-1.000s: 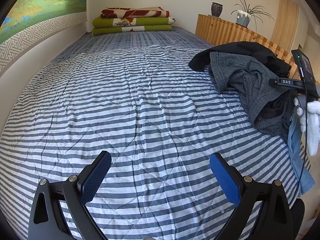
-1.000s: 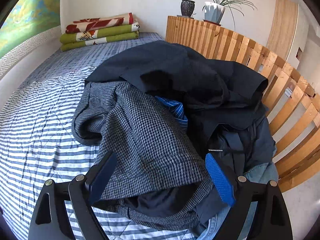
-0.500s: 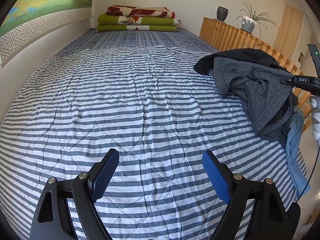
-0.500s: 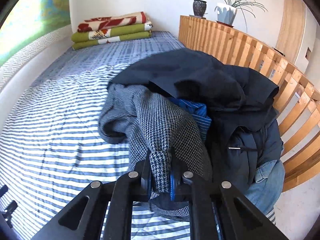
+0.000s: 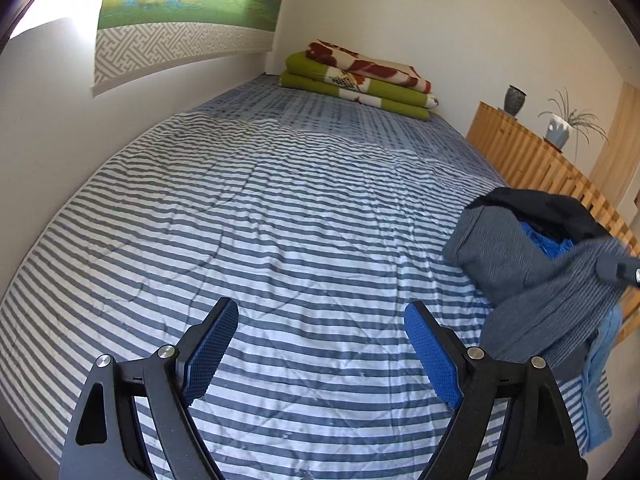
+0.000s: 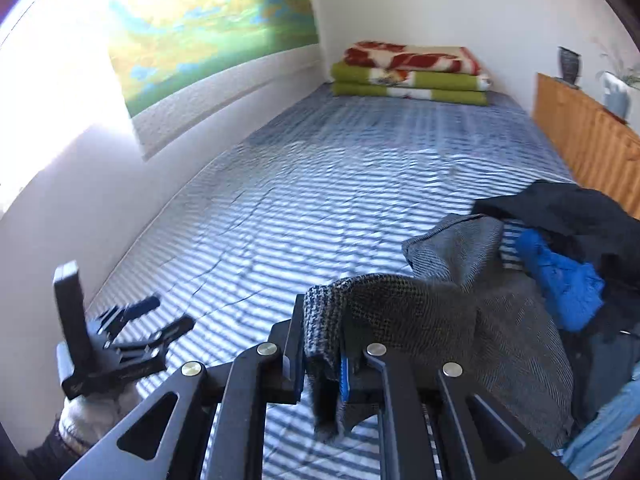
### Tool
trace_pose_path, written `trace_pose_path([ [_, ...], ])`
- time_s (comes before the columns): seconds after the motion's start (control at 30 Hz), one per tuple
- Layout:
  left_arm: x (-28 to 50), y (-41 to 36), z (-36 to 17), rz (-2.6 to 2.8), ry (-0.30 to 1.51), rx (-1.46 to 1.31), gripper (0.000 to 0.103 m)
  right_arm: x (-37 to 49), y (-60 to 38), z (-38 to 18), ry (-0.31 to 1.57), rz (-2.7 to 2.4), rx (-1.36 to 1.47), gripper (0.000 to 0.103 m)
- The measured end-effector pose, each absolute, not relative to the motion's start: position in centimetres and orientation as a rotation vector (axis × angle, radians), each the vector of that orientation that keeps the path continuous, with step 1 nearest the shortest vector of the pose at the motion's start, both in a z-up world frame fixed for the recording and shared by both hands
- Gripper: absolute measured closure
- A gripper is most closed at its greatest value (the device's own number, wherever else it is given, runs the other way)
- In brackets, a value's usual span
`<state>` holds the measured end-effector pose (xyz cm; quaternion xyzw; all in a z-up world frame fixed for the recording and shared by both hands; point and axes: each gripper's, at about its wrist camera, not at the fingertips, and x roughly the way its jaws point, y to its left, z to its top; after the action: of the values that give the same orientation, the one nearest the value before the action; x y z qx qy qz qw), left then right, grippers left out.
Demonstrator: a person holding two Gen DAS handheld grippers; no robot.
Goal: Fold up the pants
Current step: 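Pull the grey jacket out with the right tool while the left tool grasps its hem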
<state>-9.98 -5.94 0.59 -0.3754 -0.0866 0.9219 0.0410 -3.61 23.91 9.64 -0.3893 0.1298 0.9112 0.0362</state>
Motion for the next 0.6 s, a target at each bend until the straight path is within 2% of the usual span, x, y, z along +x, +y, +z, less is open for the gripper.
trace_pose_path([
  [0.07,-10.0,-7.6,0.7,2.838,-0.293,-1.149,0.015,-4.8,21.8,8.2,0.420,2.857,-1.340,0.069],
  [0.13,-10.0,-8.2,0.6,2.826,-0.293,-1.155,0.015,-4.5,21.6,7.2,0.390,2.825,-1.321,0.049],
  [0.27,-11.1,-5.9,-1.0,2.736,-0.237,-1.199,0.015,-1.4,27.3,4.9,0.547,2.676,-1.250,0.044],
  [0.47,-11.7,0.7,-5.2,2.506,-0.169,-1.315,0.015,5.2,35.0,-0.9,0.567,2.306,-1.232,0.038],
  [0.6,-11.8,6.0,-8.6,2.405,-0.031,-1.380,0.015,9.0,39.1,-4.9,0.660,2.150,-1.237,0.037],
])
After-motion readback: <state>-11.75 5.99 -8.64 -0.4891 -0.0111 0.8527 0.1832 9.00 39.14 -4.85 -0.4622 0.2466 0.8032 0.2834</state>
